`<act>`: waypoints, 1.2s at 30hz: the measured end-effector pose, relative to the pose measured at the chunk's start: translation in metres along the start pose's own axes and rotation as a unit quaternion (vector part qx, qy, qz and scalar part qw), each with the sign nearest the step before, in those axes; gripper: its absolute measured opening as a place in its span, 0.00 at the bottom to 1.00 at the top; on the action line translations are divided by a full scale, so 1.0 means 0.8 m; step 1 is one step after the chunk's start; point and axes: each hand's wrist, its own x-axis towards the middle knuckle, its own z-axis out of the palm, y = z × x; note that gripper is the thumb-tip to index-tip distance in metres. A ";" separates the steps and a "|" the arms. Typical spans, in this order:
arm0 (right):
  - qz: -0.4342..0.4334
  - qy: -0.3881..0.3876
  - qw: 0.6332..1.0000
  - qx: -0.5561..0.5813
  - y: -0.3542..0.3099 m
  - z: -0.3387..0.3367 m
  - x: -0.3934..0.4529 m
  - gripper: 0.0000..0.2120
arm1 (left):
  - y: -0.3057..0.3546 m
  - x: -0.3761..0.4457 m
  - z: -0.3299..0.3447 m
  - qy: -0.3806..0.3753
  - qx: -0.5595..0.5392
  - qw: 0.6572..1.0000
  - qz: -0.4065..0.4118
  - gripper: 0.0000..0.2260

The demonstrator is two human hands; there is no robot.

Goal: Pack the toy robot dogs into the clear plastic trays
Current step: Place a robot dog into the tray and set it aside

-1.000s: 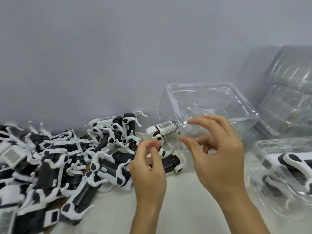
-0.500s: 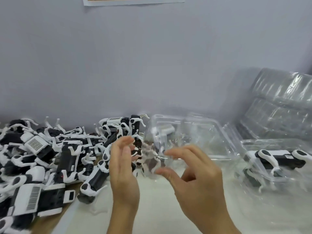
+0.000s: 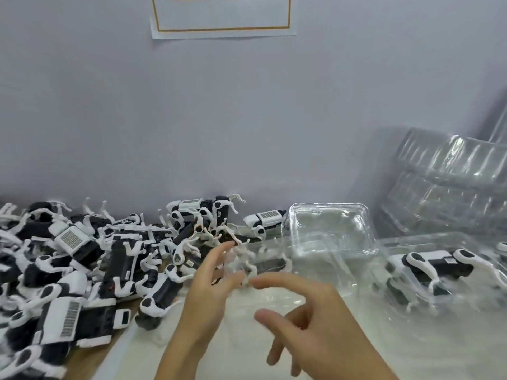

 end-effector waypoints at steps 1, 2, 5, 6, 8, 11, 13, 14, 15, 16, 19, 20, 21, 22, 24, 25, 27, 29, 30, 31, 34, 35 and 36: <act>-0.007 0.016 0.999 0.041 -0.002 -0.009 -0.001 0.14 | -0.001 0.001 -0.003 0.005 -0.005 1.000 -0.003 0.20; -0.022 0.038 0.996 0.081 -0.004 -0.019 -0.002 0.12 | -0.003 0.003 -0.006 0.008 -0.004 1.000 -0.005 0.20; -0.049 0.131 0.976 0.167 0.001 -0.047 -0.001 0.06 | -0.008 0.007 -0.018 0.002 0.023 1.000 -0.019 0.23; -0.046 0.175 0.971 0.156 0.004 -0.055 0.001 0.04 | -0.010 0.008 -0.022 -0.007 0.036 0.999 -0.023 0.23; -0.019 0.262 0.963 0.055 0.017 -0.069 0.012 0.07 | -0.012 0.009 -0.029 -0.037 0.063 0.997 -0.034 0.24; 0.032 0.273 0.956 -0.101 0.031 -0.079 0.047 0.08 | -0.014 0.009 -0.028 -0.075 0.096 0.992 -0.045 0.25; 0.093 0.232 0.950 -0.185 0.039 -0.079 0.078 0.12 | -0.020 0.009 -0.020 -0.072 0.106 0.991 -0.049 0.24; 0.123 0.209 0.942 -0.231 0.043 -0.077 0.096 0.15 | -0.025 0.009 -0.015 -0.068 0.108 0.991 -0.049 0.22; 0.148 0.181 0.931 -0.281 0.044 -0.075 0.113 0.16 | -0.030 0.010 -0.010 -0.067 0.112 0.990 -0.045 0.19; 0.167 0.153 0.918 -0.325 0.045 -0.073 0.130 0.14 | -0.035 0.010 -0.005 -0.066 0.118 0.990 -0.039 0.18; 0.201 0.102 0.882 -0.415 0.052 -0.063 0.176 0.17 | -0.052 0.016 0.002 -0.061 0.142 0.987 -0.029 0.18; 0.201 0.099 0.871 -0.438 0.056 -0.060 0.188 0.16 | -0.055 0.017 0.004 -0.063 0.149 0.986 -0.029 0.17; 0.201 0.105 0.860 -0.457 0.059 -0.058 0.197 0.14 | -0.057 0.018 0.005 -0.065 0.154 0.986 -0.030 0.16; 0.202 0.118 0.851 -0.469 0.063 -0.056 0.205 0.12 | -0.059 0.019 0.005 -0.066 0.153 0.986 -0.028 0.15; 0.203 0.147 0.846 -0.471 0.069 -0.054 0.213 0.09 | -0.062 0.022 0.005 -0.066 0.147 0.987 -0.023 0.15; 0.198 0.160 0.849 -0.463 0.072 -0.056 0.216 0.07 | -0.064 0.023 0.004 -0.064 0.145 0.987 -0.020 0.15; 0.186 0.180 0.854 -0.452 0.076 -0.063 0.218 0.05 | -0.066 0.025 0.004 -0.059 0.139 0.988 -0.015 0.15; 0.182 0.186 0.844 -0.468 0.074 -0.075 0.218 0.10 | -0.068 0.027 0.003 -0.055 0.133 0.990 -0.013 0.15; 0.187 0.185 0.836 -0.482 0.071 -0.082 0.219 0.11 | -0.068 0.027 0.003 -0.052 0.130 0.990 -0.013 0.15; 0.194 0.188 0.829 -0.490 0.068 -0.090 0.220 0.12 | -0.069 0.028 0.004 -0.050 0.129 0.990 -0.013 0.15; 0.227 0.191 0.814 -0.499 0.060 -0.106 0.225 0.09 | -0.069 0.030 0.004 -0.053 0.123 0.991 -0.020 0.15; 0.240 0.180 0.809 -0.506 0.057 -0.109 0.227 0.07 | -0.069 0.030 0.004 -0.055 0.123 0.991 -0.024 0.15; 0.251 0.163 0.802 -0.517 0.056 -0.111 0.228 0.05 | -0.069 0.030 0.004 -0.057 0.124 0.990 -0.026 0.15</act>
